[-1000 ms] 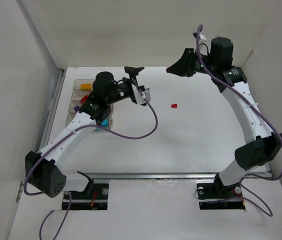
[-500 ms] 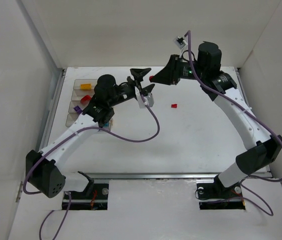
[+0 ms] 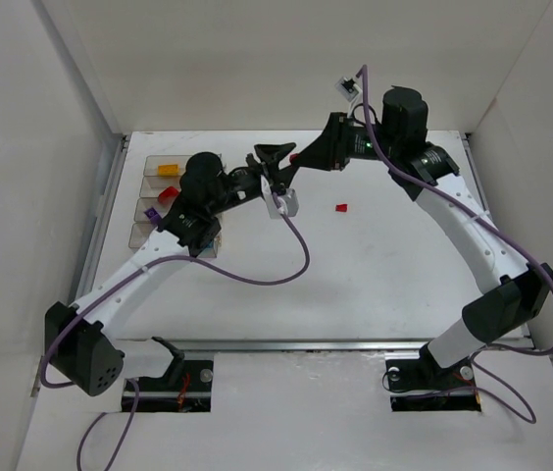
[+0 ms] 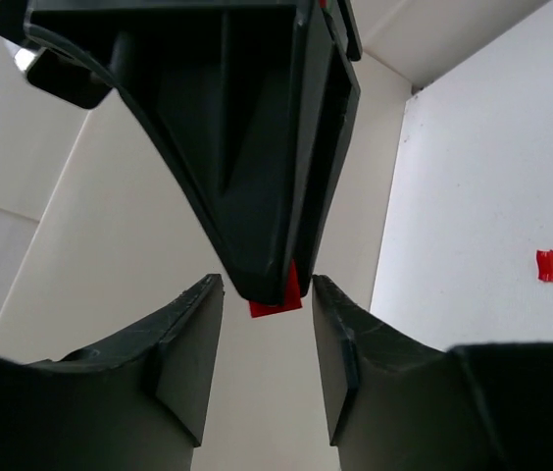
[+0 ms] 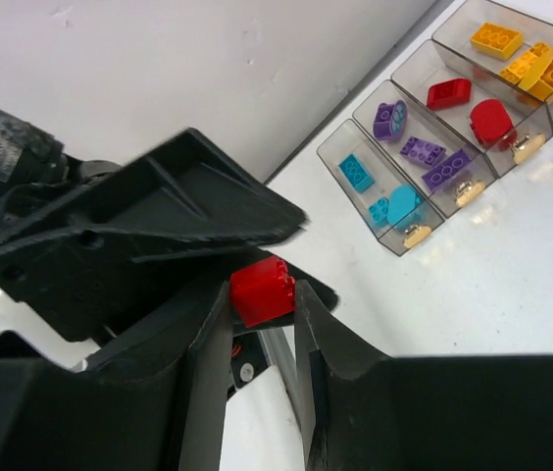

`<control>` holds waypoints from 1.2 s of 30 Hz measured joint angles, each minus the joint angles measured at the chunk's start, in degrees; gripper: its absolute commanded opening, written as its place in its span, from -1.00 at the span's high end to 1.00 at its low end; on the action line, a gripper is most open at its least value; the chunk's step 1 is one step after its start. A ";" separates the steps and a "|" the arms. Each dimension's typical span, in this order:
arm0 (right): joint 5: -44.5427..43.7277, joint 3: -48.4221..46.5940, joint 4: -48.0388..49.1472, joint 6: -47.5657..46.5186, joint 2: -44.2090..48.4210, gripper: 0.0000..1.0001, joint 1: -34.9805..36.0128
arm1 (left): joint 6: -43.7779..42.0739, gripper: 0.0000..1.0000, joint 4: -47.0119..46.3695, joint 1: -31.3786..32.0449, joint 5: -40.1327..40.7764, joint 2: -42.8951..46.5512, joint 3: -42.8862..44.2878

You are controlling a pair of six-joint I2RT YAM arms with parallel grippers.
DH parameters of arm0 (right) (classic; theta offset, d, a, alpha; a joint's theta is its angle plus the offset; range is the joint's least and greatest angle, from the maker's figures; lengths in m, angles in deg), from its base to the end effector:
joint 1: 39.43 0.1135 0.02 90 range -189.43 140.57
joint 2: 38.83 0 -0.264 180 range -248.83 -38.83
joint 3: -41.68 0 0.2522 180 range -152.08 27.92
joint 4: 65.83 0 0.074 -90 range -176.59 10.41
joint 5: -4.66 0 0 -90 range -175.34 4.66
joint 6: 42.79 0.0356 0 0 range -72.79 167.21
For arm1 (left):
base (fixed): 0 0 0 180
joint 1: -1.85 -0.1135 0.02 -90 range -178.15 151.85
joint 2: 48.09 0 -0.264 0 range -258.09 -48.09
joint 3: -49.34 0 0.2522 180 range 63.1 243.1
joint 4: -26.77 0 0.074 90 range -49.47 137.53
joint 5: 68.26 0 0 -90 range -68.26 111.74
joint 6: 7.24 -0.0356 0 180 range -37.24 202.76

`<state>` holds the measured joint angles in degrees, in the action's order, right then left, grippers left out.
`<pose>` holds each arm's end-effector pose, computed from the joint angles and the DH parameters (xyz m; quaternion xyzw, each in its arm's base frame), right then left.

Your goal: Sort the legos into containers by color

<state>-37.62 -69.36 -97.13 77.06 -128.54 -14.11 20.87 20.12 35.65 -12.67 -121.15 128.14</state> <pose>0.3052 0.1735 0.4523 -0.2322 0.7102 0.5469 0.3777 0.2339 -0.1808 0.4134 0.5985 0.2309 0.0008 0.7671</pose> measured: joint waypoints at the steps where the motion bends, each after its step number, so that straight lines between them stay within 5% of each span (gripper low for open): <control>1: -0.24 0.13 -0.02 0.00 0.00 1.00 0.00 | 0.02 0.14 -0.11 0.00 0.04 0.39 -0.11; 4: -0.50 0.68 0.07 0.22 0.00 1.00 0.00 | 0.31 0.14 0.11 -0.02 0.15 1.57 -0.70; 13: -1.16 1.55 0.46 0.39 0.00 1.00 0.24 | 0.76 0.61 1.33 0.02 0.02 1.77 -1.70; 16: -1.36 1.75 0.94 0.39 0.02 1.00 0.28 | 0.96 0.61 1.38 0.00 0.02 1.84 -1.70; 18: -1.36 1.86 1.20 0.39 0.02 1.00 0.28 | 1.16 0.31 1.42 0.00 0.13 1.92 -1.70; 21: -1.42 2.43 1.18 0.39 0.07 1.00 0.28 | 1.18 0.26 1.38 0.00 0.22 2.54 -1.84; 32: -1.46 2.75 1.29 0.44 0.09 1.00 0.31 | 1.33 0.49 2.71 0.02 0.17 4.24 -2.69; 36: -1.42 2.75 1.27 0.42 0.09 1.00 0.31 | 1.33 0.73 3.19 0.24 0.46 4.24 -2.69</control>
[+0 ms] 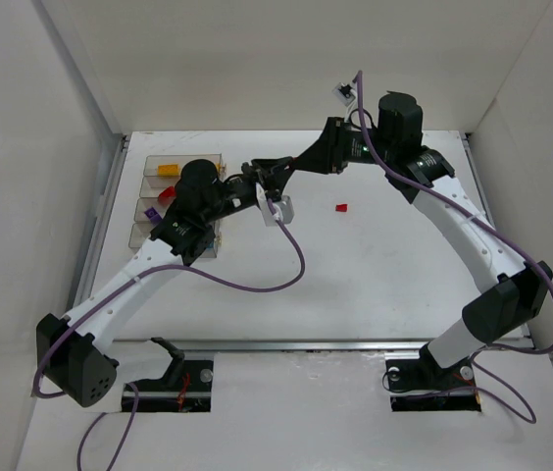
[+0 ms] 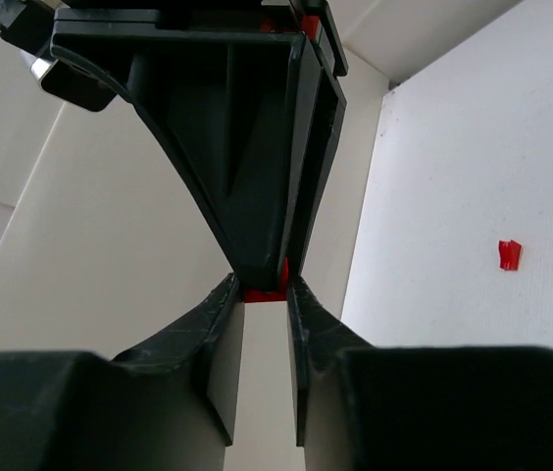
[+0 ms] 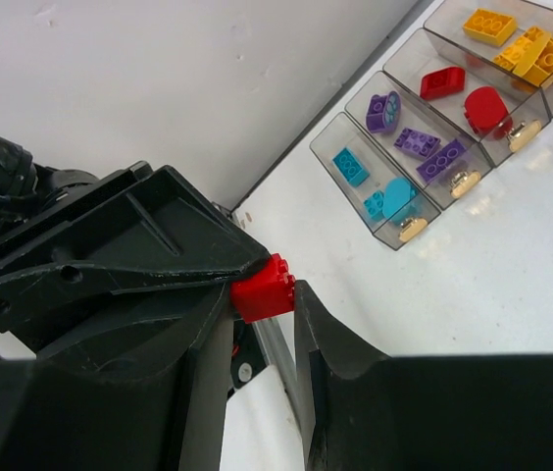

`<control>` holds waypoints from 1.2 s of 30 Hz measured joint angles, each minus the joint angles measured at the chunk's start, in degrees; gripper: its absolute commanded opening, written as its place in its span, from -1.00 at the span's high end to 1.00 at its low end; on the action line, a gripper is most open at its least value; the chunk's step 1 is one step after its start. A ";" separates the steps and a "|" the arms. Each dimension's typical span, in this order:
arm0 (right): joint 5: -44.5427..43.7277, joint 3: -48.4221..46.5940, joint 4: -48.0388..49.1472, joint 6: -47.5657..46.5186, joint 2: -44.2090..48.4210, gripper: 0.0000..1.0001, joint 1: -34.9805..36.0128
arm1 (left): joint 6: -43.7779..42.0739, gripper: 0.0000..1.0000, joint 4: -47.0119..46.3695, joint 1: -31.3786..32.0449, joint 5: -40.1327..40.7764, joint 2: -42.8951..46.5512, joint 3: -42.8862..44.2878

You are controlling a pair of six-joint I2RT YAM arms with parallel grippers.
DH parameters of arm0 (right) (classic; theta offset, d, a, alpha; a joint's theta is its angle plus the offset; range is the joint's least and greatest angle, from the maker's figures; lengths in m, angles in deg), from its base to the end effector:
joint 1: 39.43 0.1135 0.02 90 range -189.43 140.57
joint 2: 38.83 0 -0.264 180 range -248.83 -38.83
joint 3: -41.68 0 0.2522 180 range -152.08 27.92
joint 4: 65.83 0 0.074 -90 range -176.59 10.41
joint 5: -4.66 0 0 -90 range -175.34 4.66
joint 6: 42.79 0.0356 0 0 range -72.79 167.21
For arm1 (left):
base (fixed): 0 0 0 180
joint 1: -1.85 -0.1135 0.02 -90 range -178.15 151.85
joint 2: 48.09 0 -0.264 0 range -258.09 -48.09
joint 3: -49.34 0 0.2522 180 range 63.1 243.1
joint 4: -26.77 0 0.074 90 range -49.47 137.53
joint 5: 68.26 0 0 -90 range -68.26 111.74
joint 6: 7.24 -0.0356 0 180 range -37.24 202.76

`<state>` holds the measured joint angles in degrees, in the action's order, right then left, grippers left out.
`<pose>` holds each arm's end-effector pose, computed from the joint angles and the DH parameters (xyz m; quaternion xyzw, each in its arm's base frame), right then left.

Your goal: Sort the legos into containers by color

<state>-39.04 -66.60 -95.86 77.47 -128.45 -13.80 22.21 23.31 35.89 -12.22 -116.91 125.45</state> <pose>0.3079 0.1763 0.4387 -0.2201 0.7209 0.5417 0.3721 0.2180 -0.1712 0.4110 0.6008 0.2484 -0.0124 0.7597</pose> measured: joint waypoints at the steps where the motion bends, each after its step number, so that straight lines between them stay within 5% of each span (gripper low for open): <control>1: 0.00 0.00 0.04 0.00 0.00 1.00 0.00 | 0.00 0.78 0.00 0.00 0.00 0.00 0.00; 7: 0.00 0.00 -0.02 0.00 0.00 1.00 0.00 | 0.26 1.00 0.11 0.00 0.57 0.00 0.00; 10: 0.04 0.00 0.00 0.00 0.00 0.34 0.00 | 0.66 1.00 0.09 0.04 0.81 0.00 0.00; 12: 0.04 0.00 -0.15 -0.07 0.00 -0.38 0.00 | 0.94 1.00 0.07 0.07 1.11 0.00 0.00; 13: 0.28 0.00 -0.37 -0.52 0.00 -0.94 -0.02 | 1.05 1.00 -0.04 0.04 1.31 0.00 0.00; 14: 0.13 0.00 -0.39 0.00 0.00 -1.00 -0.02 | 1.14 1.00 -0.11 0.04 1.60 0.00 0.00; 26: -6.93 2.40 -2.34 -0.46 1.62 -1.00 -1.38 | 14.80 1.00 6.56 -8.85 6.08 -0.11 0.00; 36: -12.48 4.52 -5.05 -0.98 2.62 -1.00 -4.28 | 31.80 1.00 15.72 -30.40 8.09 -13.20 4.72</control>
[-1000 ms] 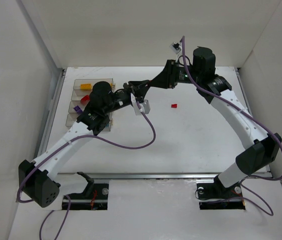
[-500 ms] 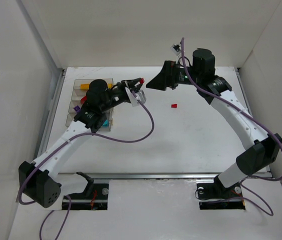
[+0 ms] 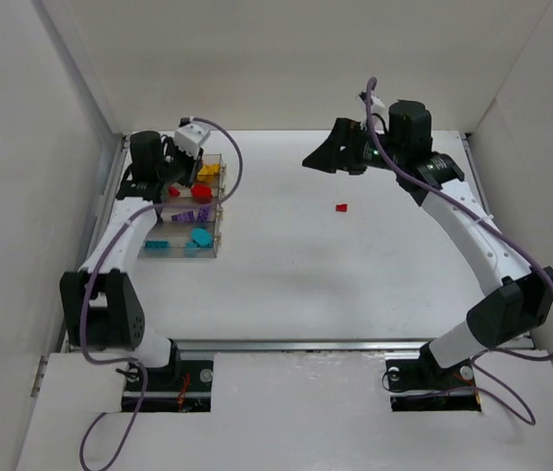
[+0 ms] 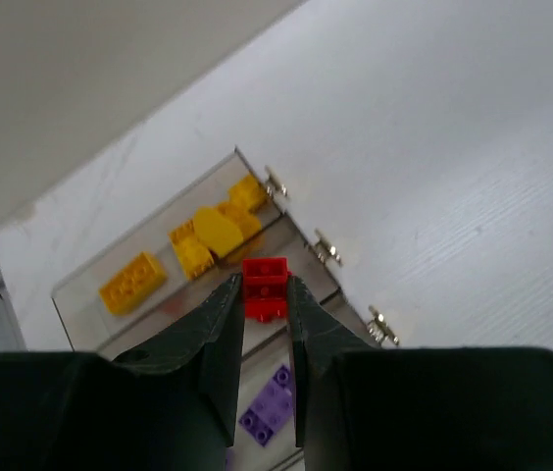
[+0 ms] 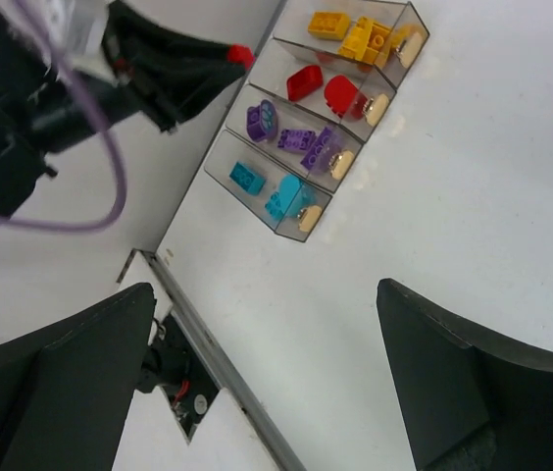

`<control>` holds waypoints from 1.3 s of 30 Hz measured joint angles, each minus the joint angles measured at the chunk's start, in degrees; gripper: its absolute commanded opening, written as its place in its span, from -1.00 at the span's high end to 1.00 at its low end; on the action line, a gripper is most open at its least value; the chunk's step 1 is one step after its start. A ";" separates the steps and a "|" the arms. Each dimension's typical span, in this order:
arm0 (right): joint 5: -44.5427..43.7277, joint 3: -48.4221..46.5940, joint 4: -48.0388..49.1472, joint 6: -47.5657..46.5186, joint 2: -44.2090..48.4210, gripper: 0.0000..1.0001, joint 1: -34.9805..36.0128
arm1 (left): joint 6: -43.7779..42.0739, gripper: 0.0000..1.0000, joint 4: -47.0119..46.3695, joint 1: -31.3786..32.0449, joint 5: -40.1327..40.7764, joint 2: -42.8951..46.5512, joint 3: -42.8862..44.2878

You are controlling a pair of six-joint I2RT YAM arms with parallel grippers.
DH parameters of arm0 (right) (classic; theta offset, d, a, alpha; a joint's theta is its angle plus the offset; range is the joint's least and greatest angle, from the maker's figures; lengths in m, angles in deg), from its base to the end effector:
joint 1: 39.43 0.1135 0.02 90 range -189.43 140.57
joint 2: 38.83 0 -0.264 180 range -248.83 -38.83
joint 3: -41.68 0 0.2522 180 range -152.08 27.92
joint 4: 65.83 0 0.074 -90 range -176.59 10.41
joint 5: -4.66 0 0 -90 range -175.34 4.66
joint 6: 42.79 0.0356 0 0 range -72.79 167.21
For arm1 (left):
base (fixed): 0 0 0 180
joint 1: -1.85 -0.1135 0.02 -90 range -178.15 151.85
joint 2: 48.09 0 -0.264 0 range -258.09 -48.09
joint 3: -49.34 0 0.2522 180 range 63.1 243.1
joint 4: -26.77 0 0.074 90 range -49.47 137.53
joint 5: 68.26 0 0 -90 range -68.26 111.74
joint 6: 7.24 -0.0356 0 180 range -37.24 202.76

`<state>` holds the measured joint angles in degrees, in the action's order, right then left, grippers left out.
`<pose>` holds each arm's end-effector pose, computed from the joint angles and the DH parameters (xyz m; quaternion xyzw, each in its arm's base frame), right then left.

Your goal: Sort the legos into containers by color

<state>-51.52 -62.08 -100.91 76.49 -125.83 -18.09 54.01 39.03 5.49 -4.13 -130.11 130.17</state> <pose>0.3151 0.1444 0.4173 -0.1162 0.7855 0.4527 0.4056 0.3370 -0.0370 0.3450 0.3466 0.6961 -0.0403 0.6275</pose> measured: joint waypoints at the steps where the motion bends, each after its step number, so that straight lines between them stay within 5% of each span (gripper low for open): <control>1: -0.02 -0.04 -0.28 -0.15 -0.37 -1.00 0.00 | 1.07 1.00 1.44 -1.57 0.24 -2.91 1.86; 8: -0.39 -0.98 -2.45 -1.57 -3.63 -1.00 0.00 | 8.37 1.00 8.72 -9.03 1.03 -23.06 17.46; 18: -1.14 -1.99 -4.15 -2.82 -4.20 -1.00 -0.39 | 12.15 1.00 12.11 -10.12 8.48 -34.14 24.72; 27: -1.97 -3.52 -5.55 -3.69 -6.19 -1.00 -0.74 | 12.74 -0.07 13.73 -10.14 11.56 -34.29 24.41; 39: -12.68 -6.21 -11.04 -7.74 -9.22 -1.00 -2.21 | 12.85 0.00 15.10 -10.12 11.61 -32.50 23.26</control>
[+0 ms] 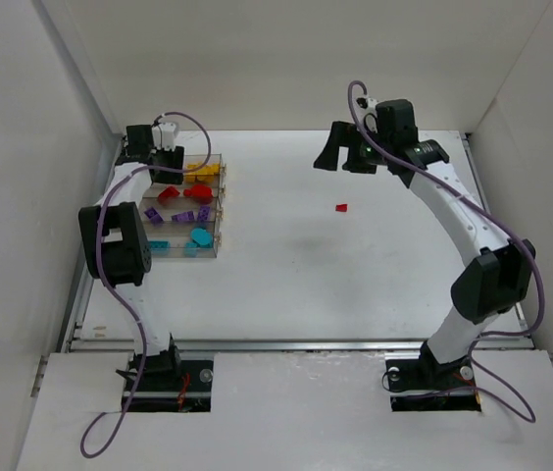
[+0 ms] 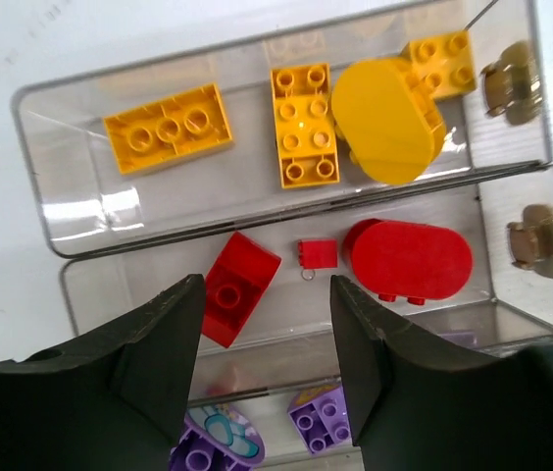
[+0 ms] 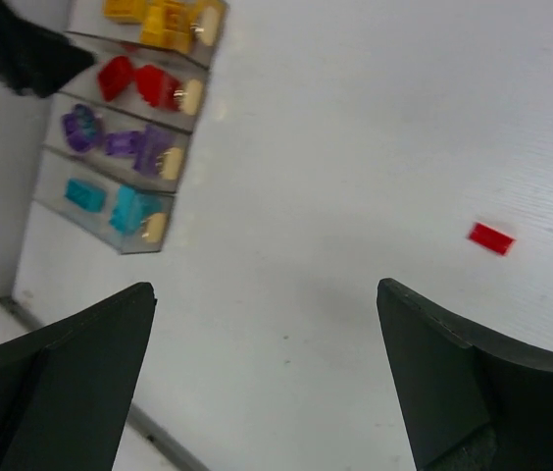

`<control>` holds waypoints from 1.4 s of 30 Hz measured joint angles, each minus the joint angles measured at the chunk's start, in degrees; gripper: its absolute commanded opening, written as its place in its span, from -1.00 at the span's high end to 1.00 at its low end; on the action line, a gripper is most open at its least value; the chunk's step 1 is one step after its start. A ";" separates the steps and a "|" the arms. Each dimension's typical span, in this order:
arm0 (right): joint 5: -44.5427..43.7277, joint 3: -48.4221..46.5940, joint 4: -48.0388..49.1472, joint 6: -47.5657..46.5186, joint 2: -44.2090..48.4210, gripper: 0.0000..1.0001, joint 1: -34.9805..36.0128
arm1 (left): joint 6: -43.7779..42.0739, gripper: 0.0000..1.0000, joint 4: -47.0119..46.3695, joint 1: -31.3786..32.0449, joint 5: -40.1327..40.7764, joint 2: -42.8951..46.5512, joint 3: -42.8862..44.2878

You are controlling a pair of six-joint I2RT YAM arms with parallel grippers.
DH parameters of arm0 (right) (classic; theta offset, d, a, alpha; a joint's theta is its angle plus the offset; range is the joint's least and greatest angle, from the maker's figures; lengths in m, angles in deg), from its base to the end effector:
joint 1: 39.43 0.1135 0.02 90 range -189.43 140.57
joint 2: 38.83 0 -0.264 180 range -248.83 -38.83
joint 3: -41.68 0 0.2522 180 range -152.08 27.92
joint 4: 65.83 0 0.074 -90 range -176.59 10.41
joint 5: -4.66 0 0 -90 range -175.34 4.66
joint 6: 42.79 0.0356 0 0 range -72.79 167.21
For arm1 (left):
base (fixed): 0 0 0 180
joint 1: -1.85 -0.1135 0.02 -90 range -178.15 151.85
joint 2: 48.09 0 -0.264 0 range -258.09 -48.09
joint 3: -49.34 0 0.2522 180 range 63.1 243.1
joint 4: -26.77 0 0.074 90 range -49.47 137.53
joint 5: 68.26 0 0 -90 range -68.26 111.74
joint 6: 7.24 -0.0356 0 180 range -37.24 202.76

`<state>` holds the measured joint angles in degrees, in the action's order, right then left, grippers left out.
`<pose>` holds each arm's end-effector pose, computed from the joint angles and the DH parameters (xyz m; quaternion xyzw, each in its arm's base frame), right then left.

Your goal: Sort the legos into containers by color

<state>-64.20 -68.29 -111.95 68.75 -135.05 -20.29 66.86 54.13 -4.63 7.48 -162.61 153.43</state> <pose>0.3587 0.1381 0.3785 -0.0704 0.8630 0.3154 0.3884 0.4614 0.0436 0.2415 0.1276 0.8836 -0.0246 0.4499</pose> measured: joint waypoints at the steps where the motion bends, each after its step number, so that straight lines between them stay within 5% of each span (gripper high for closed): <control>1: -1.44 -0.59 -0.76 -0.85 -1.27 -1.00 -0.35 | -0.02 0.00 -0.09 0.04 -0.09 0.76 0.00; 8: -12.44 -6.86 -5.99 -5.11 -17.55 -0.95 -2.69 | -1.40 0.00 -1.97 3.85 -0.15 10.95 -2.01; 11: -14.97 -8.20 -7.13 -5.77 -24.04 -0.72 -3.28 | -2.60 0.00 -2.67 7.02 -0.28 15.89 -3.37; 16: -16.28 -8.20 -8.55 -6.25 -28.81 -0.01 -4.04 | -3.61 0.00 -2.56 10.62 -0.94 19.74 -3.96; 42: -14.51 -4.24 -5.77 -6.14 -29.68 0.24 -4.96 | -3.69 0.00 1.55 10.64 -1.22 20.26 -5.55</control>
<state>-78.71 -72.53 -117.72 62.61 -164.73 -25.26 63.17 55.68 6.01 6.25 -142.35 147.88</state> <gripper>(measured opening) 0.387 0.505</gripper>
